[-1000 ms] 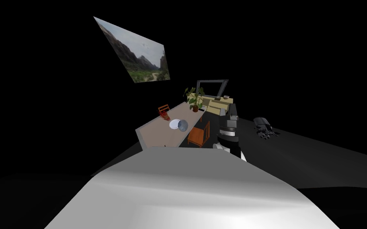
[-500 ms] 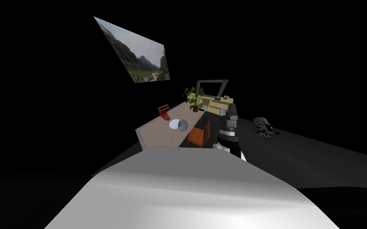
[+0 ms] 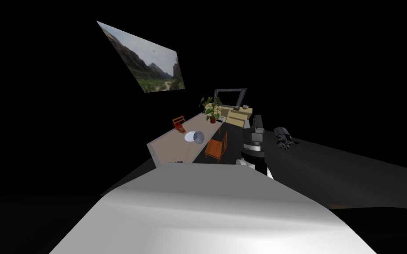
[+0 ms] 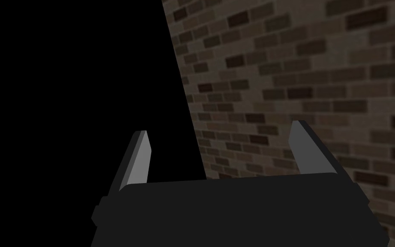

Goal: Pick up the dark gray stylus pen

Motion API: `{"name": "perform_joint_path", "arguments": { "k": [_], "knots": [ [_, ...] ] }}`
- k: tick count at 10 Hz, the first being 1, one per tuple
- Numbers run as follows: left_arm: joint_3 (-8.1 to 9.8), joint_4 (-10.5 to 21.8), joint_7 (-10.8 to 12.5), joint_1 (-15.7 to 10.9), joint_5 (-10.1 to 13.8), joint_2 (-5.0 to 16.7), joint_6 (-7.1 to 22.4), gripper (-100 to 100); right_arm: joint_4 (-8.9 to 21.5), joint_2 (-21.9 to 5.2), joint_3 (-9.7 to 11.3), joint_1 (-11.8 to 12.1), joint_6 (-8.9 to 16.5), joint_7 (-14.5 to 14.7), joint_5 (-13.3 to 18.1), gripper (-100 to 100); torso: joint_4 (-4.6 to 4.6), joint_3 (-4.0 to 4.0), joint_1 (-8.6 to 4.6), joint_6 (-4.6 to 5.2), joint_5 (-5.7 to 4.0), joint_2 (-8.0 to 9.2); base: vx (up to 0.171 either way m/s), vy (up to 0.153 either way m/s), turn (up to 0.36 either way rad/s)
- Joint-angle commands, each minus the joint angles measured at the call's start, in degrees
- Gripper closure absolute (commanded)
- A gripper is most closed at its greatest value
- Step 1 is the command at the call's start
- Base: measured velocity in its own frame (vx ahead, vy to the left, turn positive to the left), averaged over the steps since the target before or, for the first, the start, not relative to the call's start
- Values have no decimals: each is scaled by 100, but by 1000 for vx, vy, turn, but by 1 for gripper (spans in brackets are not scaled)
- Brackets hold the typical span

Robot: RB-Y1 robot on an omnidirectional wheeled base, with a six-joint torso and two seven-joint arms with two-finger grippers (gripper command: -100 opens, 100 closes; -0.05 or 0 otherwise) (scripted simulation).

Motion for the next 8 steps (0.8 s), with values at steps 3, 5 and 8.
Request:
{"name": "perform_joint_path", "arguments": {
  "k": [3,5,8],
  "knots": [
    [541,285,276,-328,-318,271,292,100,0,0,0,0,0,0,0,0,0,2,-4,2,1,4,-73,-89,-97],
    [697,334,343,-405,-407,344,381,100,0,0,0,0,0,0,0,0,0,1,2,0,3,2,-49,-67,-28],
    [759,556,430,-543,-461,381,328,0,0,-1,-1,1,0,0,0,0,-1,-3,14,-1,5,-6,-35,-42,-34]
  ]
}}
